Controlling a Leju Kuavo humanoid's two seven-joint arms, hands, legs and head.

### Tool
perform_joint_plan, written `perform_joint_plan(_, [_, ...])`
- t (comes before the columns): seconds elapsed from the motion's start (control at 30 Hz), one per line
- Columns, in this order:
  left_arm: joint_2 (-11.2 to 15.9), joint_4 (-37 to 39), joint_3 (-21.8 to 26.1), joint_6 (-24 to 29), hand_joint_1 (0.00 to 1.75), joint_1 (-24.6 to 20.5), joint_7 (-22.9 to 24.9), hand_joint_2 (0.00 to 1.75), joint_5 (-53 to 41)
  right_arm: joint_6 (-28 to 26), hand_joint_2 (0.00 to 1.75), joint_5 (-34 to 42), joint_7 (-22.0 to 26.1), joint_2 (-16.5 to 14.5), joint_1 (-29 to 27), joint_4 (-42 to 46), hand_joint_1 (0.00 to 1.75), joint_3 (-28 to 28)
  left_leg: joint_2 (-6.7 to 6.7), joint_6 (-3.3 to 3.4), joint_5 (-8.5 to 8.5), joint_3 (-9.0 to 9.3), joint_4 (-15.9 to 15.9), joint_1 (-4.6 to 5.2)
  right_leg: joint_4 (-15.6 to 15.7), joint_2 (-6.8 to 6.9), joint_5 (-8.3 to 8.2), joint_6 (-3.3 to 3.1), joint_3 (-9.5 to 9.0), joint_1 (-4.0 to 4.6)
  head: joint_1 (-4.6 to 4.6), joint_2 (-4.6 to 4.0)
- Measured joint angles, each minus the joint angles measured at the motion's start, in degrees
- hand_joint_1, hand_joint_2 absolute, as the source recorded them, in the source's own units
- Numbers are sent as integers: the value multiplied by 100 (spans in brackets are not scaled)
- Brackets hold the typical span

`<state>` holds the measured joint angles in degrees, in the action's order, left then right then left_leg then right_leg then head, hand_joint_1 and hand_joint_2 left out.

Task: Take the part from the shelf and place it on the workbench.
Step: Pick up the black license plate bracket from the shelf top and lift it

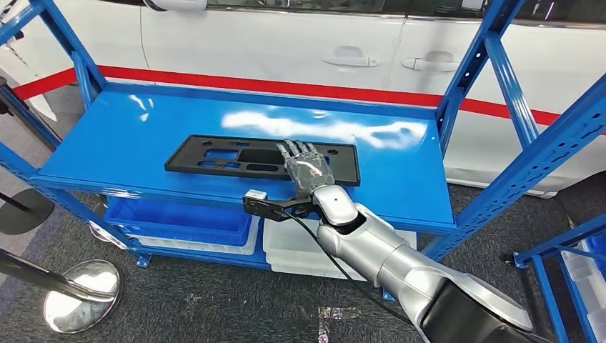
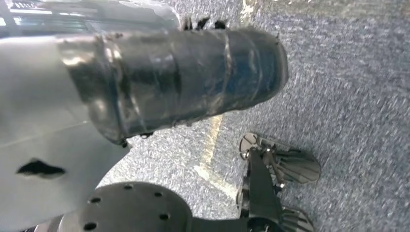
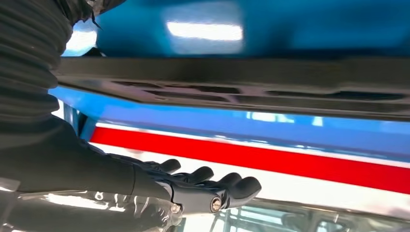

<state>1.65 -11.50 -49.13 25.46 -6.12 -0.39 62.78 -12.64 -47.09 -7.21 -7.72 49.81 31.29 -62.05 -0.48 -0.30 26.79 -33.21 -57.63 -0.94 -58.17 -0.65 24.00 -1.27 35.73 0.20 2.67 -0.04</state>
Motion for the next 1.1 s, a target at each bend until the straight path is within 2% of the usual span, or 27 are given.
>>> perform_joint_plan(0.07, [1,0,-1,0,0,2,-7,0,-2,-2,175,-3,0,1,10,-4,0,15,13,-61,132,-86,-207,-5,65,1,-6,-34,-60,-43,16,0])
perform_joint_plan(0.17, [3,0,-9,0,0,-2,-18,0,-3,-2,175,-9,2,1,7,-11,0,24,19,-143,496,-603,-1168,-26,86,19,25,-80,-121,-53,41,0])
perform_joint_plan(0.2, [3,0,-12,0,0,3,-17,0,-3,-2,175,-10,3,1,-4,-17,0,24,20,-166,520,-755,-1402,-34,84,21,41,-88,-139,-55,40,0])
perform_joint_plan(0.23, [3,0,-14,0,0,10,-16,0,-2,-2,175,-10,3,1,-16,-25,0,24,20,-187,439,-816,-1443,-44,81,19,61,-86,-159,-61,40,0])
perform_joint_plan(0.27, [4,0,-15,0,0,17,-16,0,1,-2,175,-10,4,1,-23,-31,0,24,22,-205,270,-784,-1293,-57,71,12,84,-74,-182,-72,41,0])
perform_joint_plan(0.33, [7,0,-15,0,0,21,-15,0,13,-6,175,-10,13,1,-26,-34,0,24,30,-241,-120,-519,-641,-84,30,-1,149,-18,-219,-91,42,0])
perform_joint_plan(0.37, [9,0,-15,-1,0,16,-15,0,20,-10,175,-10,23,1,-27,-33,0,24,28,-227,-213,-389,-351,-82,-7,-6,184,22,-218,-87,49,0])
perform_joint_plan(0.4, [9,0,-15,-2,0,7,-15,0,25,-16,175,-10,36,1,-30,-33,0,25,25,-196,-237,-313,-183,-77,-31,-7,210,58,-212,-79,49,0])
perform_joint_plan(0.5, [9,0,-15,-5,0,-3,-13,0,27,-32,175,-9,56,1,-52,-32,0,26,9,-49,-176,-276,-122,-54,-55,-1,251,126,-204,-62,28,0])
perform_joint_plan(0.57, [8,0,-15,-2,0,9,-11,0,31,-39,175,-5,57,1,-60,-32,0,27,8,30,-161,-240,-113,-49,-241,17,379,167,-138,-74,8,0])
perform_joint_plan(0.6, [8,0,-15,1,0,11,-10,0,34,-47,175,-1,57,1,-63,-32,0,27,9,64,-151,-218,-106,-49,-511,26,517,186,-13,-77,1,0])
perform_joint_plan(0.67, [9,0,-15,12,0,7,-4,0,39,-71,175,7,56,1,-90,-32,0,28,9,112,-123,-191,-106,-30,-1303,36,838,199,394,-72,-8,0])
perform_joint_plan(0.7, [10,0,-15,16,0,6,0,0,40,-81,175,9,55,2,-117,-32,0,28,8,130,-109,-177,-107,-15,-1635,36,925,194,589,-70,-8,0])
perform_joint_plan(0.73, [10,0,-15,19,0,6,5,0,40,-89,175,9,55,2,-148,-32,0,28,5,145,-95,-158,-107,2,-1772,37,901,176,697,-66,-7,0])
perform_joint_plan(0.77, [10,0,-15,20,0,10,11,0,41,-93,175,10,55,3,-174,-32,0,28,0,156,-78,-134,-107,20,-1669,36,756,140,692,-52,-7,0])
perform_joint_plan(0.8, [10,0,-15,21,0,13,15,0,41,-96,175,13,56,3,-189,-32,0,29,-5,160,-60,-104,-106,39,-1354,35,526,87,578,-30,-7,0])
perform_joint_plan(0.83, [8,0,-15,24,0,16,19,0,42,-98,175,17,56,3,-193,-32,0,32,-10,163,-43,-76,-103,51,-932,33,286,17,410,2,-8,0])
perform_joint_plan(0.87, [-1,0,-15,29,0,13,23,0,43,-101,175,22,58,2,-191,-32,0,36,-14,156,-26,-57,-99,68,-544,35,125,-56,230,35,4,0])
perform_joint_plan(0.9, [-8,0,-15,34,0,8,26,0,43,-104,175,26,63,2,-188,-32,0,38,-16,140,-16,-49,-92,70,-272,37,42,-107,102,62,6,0])
perform_joint_plan(0.93, [-15,0,-15,43,0,4,30,0,43,-108,175,29,68,1,-191,-32,0,40,-16,120,-10,-46,-83,65,-128,39,30,-140,32,85,8,0])
perform_joint_plan(1.0, [-19,0,-15,60,0,-2,37,0,44,-115,175,29,75,1,-207,-32,0,41,-10,62,-5,-29,-50,60,-43,36,43,-148,-13,87,1,0])
perform_joint_plan(1.07, [-7,0,-15,82,0,4,37,0,45,-122,175,26,76,-7,-227,-30,0,42,3,4,76,-47,-132,68,59,36,22,-137,-90,30,4,0])
perform_joint_plan(1.1, [-2,0,-15,93,0,5,37,0,48,-126,175,24,78,-14,-232,-29,0,42,8,-25,184,-133,-322,70,108,38,15,-137,-132,-1,15,0])
